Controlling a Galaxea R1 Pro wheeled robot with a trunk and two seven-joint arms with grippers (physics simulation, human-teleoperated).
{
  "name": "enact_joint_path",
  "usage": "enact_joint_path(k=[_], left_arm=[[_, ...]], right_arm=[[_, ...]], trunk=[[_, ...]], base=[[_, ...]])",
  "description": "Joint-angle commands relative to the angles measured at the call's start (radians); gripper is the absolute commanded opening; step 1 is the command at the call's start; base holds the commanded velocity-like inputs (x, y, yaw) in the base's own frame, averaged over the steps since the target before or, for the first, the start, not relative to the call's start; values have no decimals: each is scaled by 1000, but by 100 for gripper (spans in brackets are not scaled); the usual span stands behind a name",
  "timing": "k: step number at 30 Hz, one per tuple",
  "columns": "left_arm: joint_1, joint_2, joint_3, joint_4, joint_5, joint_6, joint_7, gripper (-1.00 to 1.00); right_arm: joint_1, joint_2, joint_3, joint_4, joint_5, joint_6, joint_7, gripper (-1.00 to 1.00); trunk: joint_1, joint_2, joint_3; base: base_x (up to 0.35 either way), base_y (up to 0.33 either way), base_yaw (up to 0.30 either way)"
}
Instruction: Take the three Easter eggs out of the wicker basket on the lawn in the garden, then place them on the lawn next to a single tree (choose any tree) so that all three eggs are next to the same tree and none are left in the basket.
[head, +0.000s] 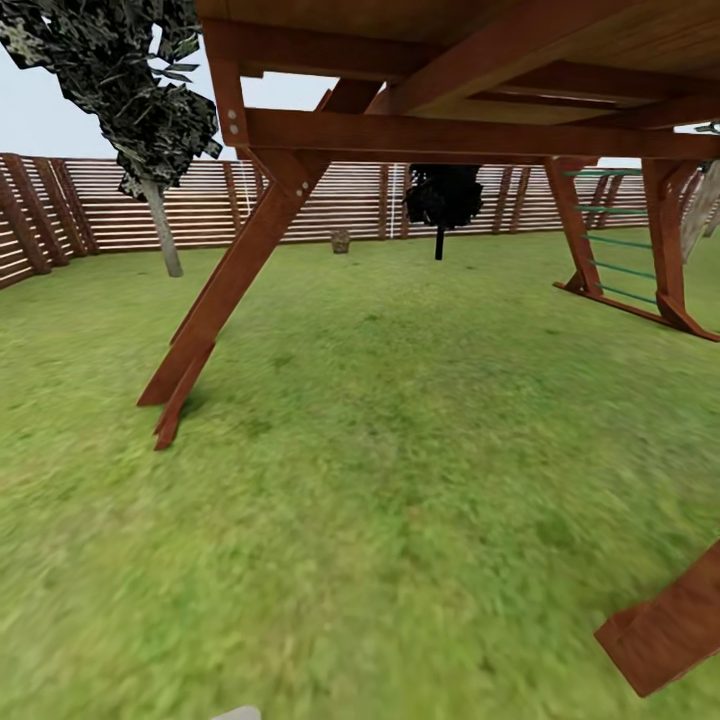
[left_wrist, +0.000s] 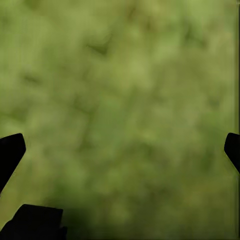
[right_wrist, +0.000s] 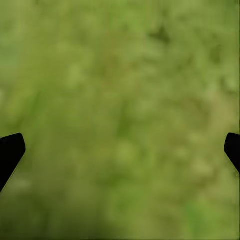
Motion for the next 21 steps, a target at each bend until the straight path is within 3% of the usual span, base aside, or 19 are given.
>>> enact_joint_path(k=[1,21], left_arm=[[0,-1,5,-2,10,7,0,100],[0,-1,5,-2,10,7,0,100]], right_arm=[[0,-1,1,0,7,-2,0,100],[0,-1,1,0,8,-2,0,100]], trunk=[[0,0,-3],[0,0,-19]], base=[[329,0,0],[329,0,0]])
